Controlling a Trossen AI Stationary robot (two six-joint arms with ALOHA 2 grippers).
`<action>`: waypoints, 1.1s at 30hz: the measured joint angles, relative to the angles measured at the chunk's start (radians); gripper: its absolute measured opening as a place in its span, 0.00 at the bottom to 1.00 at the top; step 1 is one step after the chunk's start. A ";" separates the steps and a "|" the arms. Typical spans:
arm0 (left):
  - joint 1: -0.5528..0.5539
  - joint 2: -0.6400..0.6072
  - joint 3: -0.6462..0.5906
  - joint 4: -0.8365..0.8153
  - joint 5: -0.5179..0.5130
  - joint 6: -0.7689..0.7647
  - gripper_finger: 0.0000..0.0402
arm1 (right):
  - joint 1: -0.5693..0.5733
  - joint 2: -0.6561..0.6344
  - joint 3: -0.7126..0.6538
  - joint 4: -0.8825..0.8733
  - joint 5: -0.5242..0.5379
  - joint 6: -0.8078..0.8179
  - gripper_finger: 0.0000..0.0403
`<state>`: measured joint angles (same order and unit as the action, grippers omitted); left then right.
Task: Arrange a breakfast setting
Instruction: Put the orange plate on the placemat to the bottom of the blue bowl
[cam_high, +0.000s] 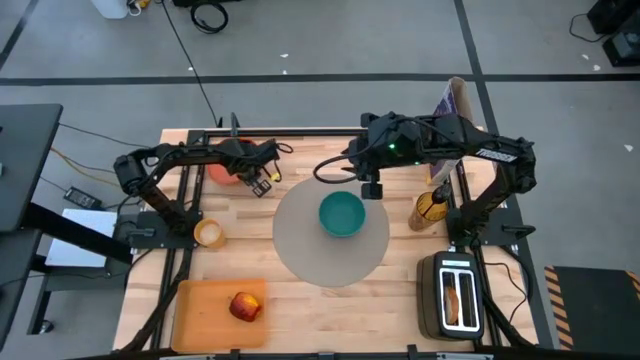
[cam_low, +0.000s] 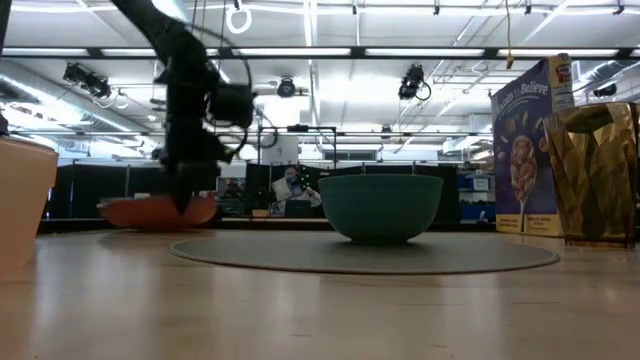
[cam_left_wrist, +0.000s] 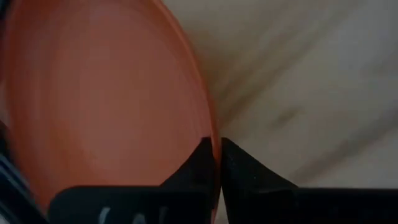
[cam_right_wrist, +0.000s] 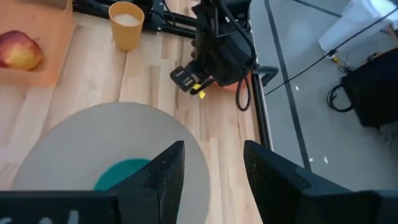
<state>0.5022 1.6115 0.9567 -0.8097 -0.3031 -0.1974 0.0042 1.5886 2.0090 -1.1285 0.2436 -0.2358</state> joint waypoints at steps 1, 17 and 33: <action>-0.021 0.000 0.031 -0.031 0.006 0.000 0.04 | -0.002 -0.008 0.000 -0.008 0.001 -0.010 0.43; -0.608 -0.005 0.615 -0.490 0.103 -0.012 0.04 | -0.087 -0.144 0.000 -0.307 -0.012 -0.113 0.43; -0.996 0.123 0.663 -0.386 0.131 0.171 0.04 | 0.214 -0.113 -0.001 -0.440 0.040 0.188 0.40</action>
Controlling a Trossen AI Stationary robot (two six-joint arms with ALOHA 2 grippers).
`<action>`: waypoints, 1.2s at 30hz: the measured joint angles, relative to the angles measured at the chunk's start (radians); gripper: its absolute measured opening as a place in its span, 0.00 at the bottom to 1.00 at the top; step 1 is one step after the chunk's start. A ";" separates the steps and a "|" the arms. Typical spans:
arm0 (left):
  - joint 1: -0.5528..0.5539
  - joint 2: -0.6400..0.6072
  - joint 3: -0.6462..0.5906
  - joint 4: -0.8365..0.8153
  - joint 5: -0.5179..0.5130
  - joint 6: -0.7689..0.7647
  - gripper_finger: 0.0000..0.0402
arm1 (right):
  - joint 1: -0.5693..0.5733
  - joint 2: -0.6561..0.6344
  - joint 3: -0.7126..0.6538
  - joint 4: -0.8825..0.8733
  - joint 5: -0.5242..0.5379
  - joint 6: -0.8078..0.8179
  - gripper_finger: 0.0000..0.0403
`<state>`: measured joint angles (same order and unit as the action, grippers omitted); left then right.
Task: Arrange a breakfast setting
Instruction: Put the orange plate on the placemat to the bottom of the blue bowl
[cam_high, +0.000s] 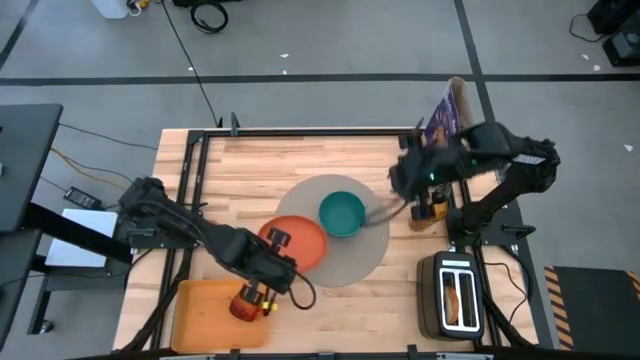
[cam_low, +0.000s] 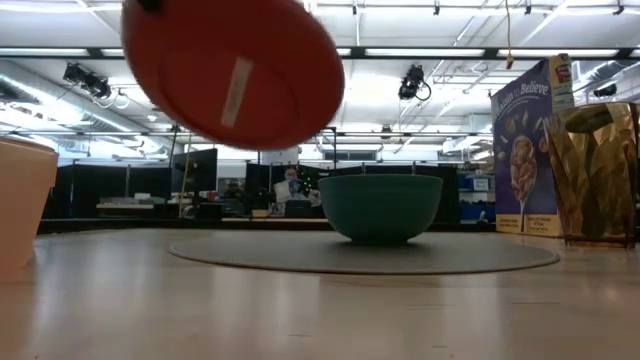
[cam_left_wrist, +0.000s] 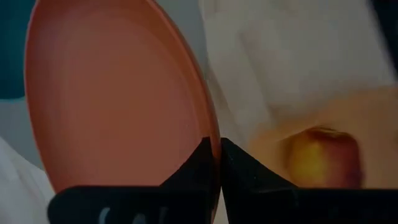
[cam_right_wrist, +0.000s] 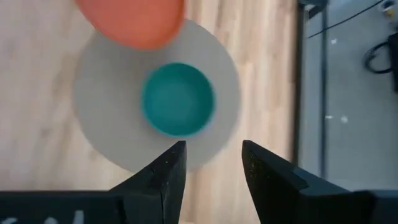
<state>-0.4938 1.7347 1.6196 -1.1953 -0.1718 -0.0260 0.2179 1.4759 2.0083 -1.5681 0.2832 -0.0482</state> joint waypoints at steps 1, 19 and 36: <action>0.000 0.023 0.000 0.002 -0.007 0.010 0.04 | 0.030 0.006 0.001 0.002 0.004 0.048 0.40; -0.008 0.187 -0.008 0.154 -0.018 0.146 0.05 | 0.447 0.076 -0.004 0.004 0.150 0.772 0.40; 0.047 0.231 -0.009 0.146 -0.037 0.176 0.05 | 0.462 0.125 -0.004 0.019 0.215 0.817 0.40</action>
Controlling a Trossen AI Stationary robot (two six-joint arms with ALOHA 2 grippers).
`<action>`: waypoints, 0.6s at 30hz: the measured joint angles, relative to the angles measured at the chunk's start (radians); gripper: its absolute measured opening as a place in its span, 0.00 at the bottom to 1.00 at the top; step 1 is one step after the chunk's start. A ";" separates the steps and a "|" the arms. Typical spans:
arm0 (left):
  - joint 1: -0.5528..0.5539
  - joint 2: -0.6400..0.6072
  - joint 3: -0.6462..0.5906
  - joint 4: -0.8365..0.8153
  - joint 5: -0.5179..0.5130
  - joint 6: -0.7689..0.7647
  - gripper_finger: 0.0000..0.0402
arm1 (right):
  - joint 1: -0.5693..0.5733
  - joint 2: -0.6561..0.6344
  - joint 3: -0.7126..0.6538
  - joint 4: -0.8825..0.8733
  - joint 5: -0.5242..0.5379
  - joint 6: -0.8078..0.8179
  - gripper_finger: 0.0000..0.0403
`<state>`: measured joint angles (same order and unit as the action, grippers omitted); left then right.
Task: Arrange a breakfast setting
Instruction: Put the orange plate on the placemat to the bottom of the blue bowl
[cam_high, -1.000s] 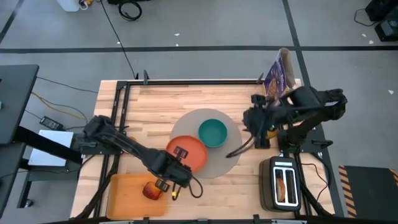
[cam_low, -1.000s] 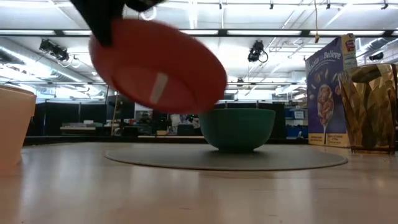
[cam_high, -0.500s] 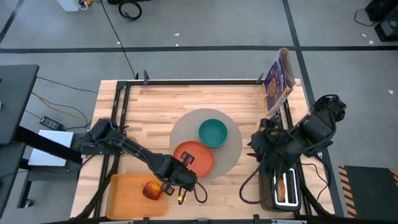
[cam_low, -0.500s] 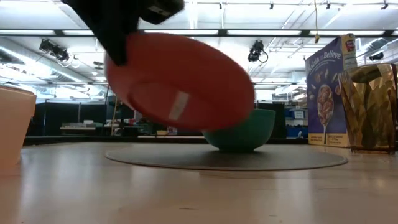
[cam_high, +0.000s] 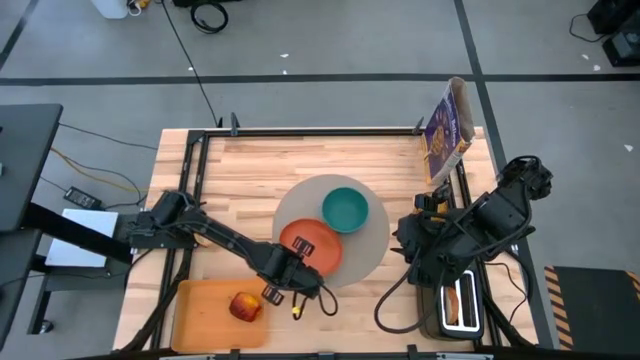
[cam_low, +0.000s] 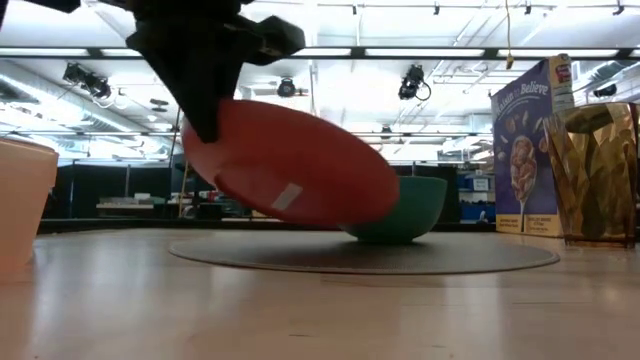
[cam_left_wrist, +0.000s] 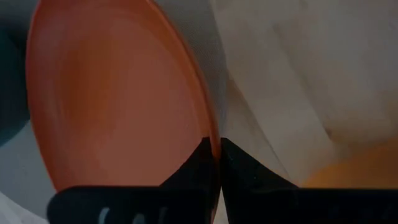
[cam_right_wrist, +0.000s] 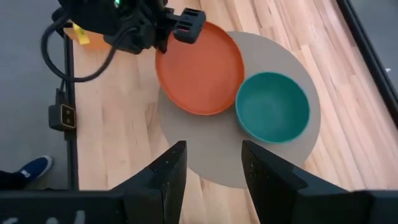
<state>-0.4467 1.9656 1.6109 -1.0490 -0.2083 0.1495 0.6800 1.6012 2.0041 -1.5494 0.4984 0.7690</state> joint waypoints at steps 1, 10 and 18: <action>0.002 0.000 0.000 0.005 0.001 0.000 0.05 | 0.000 0.000 0.000 0.000 -0.002 0.007 0.40; -0.008 0.013 0.001 0.000 0.038 -0.003 0.08 | 0.000 0.000 -0.015 0.019 -0.027 0.025 0.40; 0.001 0.030 0.001 -0.017 0.034 -0.016 0.08 | -0.037 0.001 -0.199 0.100 -0.060 -0.038 0.40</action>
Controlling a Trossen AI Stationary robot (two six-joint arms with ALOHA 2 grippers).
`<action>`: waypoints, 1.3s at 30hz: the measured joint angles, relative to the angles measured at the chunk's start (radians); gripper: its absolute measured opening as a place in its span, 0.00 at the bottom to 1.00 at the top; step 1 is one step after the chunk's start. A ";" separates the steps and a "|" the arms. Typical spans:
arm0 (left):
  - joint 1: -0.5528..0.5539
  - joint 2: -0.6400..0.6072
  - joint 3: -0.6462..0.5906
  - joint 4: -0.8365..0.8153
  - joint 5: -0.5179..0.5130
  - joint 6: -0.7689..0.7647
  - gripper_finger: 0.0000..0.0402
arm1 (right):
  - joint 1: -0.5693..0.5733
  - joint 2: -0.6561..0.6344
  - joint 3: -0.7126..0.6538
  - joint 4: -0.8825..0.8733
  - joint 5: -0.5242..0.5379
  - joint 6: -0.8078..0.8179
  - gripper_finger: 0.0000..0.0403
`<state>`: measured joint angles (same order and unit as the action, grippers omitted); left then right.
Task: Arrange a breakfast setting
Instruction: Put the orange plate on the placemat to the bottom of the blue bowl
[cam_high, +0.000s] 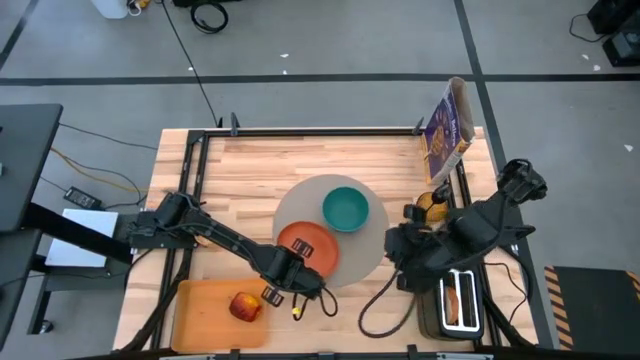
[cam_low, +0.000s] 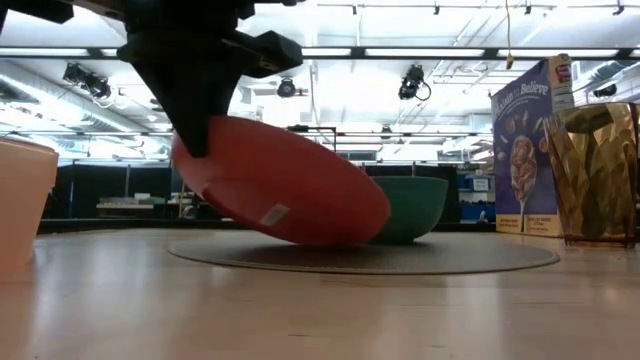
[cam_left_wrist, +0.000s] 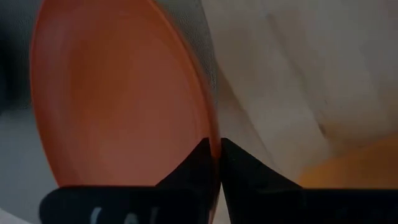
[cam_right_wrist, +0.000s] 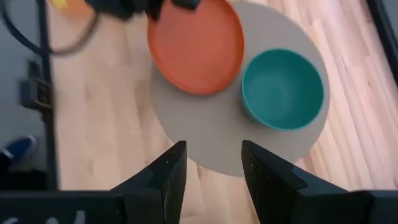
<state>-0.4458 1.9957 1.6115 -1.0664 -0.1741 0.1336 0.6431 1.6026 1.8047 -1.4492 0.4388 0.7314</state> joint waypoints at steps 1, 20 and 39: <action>0.000 0.000 0.000 -0.004 0.001 -0.014 0.09 | -0.012 0.000 -0.028 0.013 -0.012 -0.012 0.40; -0.004 -0.005 0.081 -0.131 0.042 -0.211 0.39 | -0.439 0.000 -0.550 0.320 -0.282 -0.230 0.40; -0.076 -0.256 0.260 -0.387 -0.088 -0.681 0.38 | -0.634 -0.001 -0.769 0.701 -0.306 -0.448 0.40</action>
<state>-0.5215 1.7397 1.8717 -1.4535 -0.2619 -0.5471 0.0088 1.6016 1.0359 -0.7484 0.1332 0.2836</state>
